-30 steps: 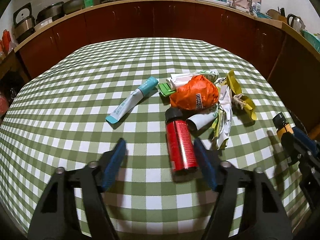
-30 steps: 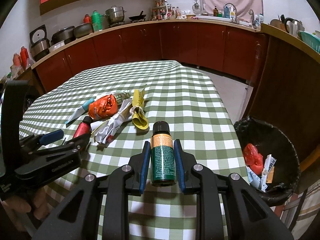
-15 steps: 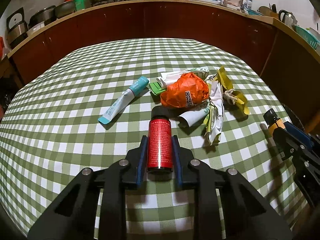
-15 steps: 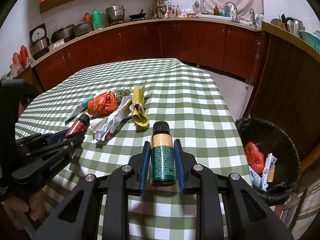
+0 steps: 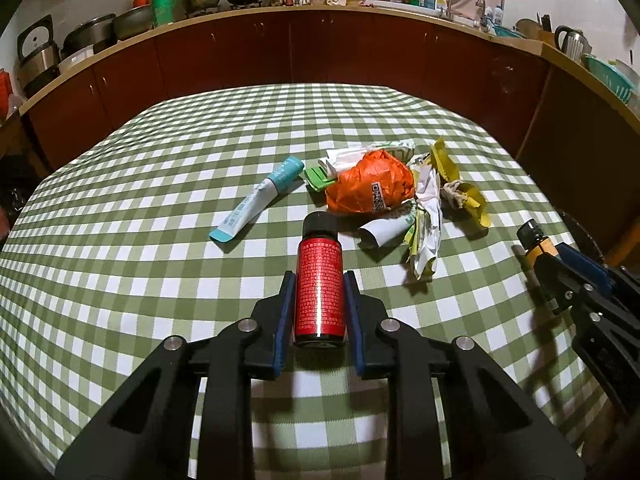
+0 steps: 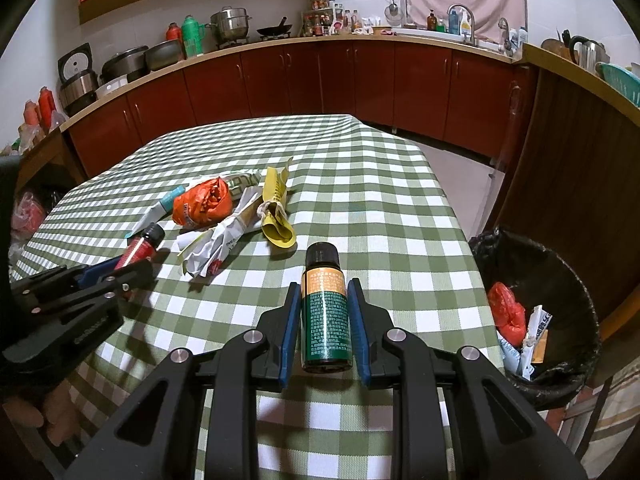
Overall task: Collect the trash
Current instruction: 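Carry the green and red cans over the bin and open both tools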
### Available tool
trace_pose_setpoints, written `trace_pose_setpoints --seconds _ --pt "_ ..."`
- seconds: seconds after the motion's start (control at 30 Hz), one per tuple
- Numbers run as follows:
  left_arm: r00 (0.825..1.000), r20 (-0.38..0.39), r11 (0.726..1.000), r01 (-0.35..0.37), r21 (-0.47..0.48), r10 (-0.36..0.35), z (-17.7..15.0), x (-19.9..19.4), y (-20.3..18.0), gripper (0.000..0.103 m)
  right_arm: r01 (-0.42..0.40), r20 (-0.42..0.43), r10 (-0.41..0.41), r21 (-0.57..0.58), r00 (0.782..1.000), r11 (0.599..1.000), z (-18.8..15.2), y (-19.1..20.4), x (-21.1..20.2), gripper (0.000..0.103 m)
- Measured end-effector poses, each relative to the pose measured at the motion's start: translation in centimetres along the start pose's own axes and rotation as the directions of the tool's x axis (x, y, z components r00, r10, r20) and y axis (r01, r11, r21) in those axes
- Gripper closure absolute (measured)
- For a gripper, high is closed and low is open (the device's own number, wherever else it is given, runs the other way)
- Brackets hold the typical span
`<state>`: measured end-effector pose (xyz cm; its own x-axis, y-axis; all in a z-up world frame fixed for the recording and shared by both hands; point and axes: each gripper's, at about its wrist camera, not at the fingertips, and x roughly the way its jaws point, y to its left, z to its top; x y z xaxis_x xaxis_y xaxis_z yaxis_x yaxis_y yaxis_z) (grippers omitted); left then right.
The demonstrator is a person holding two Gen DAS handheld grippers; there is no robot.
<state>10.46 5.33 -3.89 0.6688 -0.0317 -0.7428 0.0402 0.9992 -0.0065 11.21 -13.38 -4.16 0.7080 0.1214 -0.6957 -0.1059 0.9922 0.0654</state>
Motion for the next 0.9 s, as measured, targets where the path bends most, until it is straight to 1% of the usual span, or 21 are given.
trace_pose_setpoints --seconds 0.23,0.33,0.47,0.63,0.73,0.8,0.9 --pt "0.998 0.049 0.999 0.031 0.009 -0.031 0.6 -2.3 -0.7 0.08 0.031 0.035 -0.03 -0.01 0.999 0.999 0.2 -0.4 -1.1 0.078" --pt "0.995 0.079 0.998 0.056 0.026 -0.058 1.1 -3.2 -1.9 0.08 0.056 0.054 -0.056 -0.004 0.997 0.998 0.5 -1.3 -1.7 0.078" --pt "0.99 0.101 0.995 0.09 0.051 -0.095 2.2 -3.4 -4.0 0.08 0.094 0.074 -0.095 0.015 0.993 0.995 0.8 -3.1 -2.5 0.078" --pt "0.982 0.124 0.986 0.132 0.098 -0.144 3.4 -3.0 -7.6 0.08 0.158 0.096 -0.163 0.055 0.982 0.986 0.9 -6.6 -3.5 0.078" --pt "0.973 0.14 0.976 0.166 0.139 -0.185 4.2 -2.7 -10.7 0.08 0.197 0.105 -0.205 0.086 0.973 0.977 0.9 -8.9 -3.9 0.078" --pt "0.969 0.141 0.969 0.181 0.166 -0.205 4.4 -2.5 -12.4 0.08 0.228 0.109 -0.239 0.105 0.965 0.968 0.8 -10.5 -4.2 0.078" --pt "0.963 0.135 0.958 0.204 0.202 -0.234 4.7 -1.7 -15.4 0.08 0.252 0.111 -0.267 0.13 0.957 0.959 0.7 -12.5 -4.3 0.078"
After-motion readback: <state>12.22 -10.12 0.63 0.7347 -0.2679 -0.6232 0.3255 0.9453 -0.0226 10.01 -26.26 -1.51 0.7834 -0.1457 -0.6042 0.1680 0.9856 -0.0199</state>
